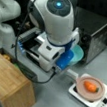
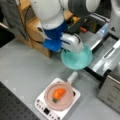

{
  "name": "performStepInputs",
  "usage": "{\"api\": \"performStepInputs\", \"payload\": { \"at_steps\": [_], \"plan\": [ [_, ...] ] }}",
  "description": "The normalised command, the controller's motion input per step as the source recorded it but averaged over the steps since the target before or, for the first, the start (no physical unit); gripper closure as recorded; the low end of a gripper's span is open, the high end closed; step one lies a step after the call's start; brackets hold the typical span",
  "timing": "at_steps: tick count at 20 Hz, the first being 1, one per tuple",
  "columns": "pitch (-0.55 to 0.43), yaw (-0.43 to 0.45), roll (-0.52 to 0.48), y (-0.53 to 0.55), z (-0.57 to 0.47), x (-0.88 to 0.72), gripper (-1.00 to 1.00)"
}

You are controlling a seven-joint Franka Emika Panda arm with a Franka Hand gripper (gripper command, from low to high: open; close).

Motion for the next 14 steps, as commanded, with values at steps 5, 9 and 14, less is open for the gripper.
{"api": "performStepInputs", "payload": {
  "at_steps": [5, 9, 14],
  "plan": [
    [-0.221, -0.179, -0.059, 0.09, -0.09, -0.45, 1.0],
    [-0.213, -0.108, -0.016, 0.22, -0.09, -0.58, 1.0],
    [-0.219, -0.068, 0.041, 0.32, -0.07, -0.75, 1.0]
  ]
}}
